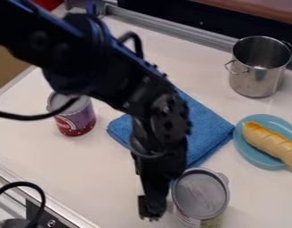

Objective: Move the grey tin to the right side of the blue cloth

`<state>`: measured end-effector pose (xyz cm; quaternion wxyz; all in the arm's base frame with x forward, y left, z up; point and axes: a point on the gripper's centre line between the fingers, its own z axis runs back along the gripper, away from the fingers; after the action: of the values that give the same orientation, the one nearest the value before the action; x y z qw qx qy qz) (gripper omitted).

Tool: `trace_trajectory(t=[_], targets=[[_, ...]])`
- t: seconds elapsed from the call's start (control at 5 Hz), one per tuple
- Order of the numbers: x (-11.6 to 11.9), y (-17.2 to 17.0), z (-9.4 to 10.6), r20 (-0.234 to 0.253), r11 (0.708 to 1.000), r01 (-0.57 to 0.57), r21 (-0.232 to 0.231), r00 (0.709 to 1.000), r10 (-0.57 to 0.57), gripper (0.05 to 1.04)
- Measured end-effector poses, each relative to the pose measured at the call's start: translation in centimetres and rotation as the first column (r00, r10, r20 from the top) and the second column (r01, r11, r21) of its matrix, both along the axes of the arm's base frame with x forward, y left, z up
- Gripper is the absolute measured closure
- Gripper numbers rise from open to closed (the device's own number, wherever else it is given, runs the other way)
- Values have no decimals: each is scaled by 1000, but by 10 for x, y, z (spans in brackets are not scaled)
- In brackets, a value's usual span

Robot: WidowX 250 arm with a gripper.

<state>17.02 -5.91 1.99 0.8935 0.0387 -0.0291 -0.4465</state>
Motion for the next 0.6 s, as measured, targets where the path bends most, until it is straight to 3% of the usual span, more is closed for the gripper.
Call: trace_trajectory(t=[0.4, 0.6], targets=[[6, -22, 4, 41, 977, -210, -37, 977, 212, 83], [11, -11, 5, -2, 951, -287, -117, 957, 289, 83]])
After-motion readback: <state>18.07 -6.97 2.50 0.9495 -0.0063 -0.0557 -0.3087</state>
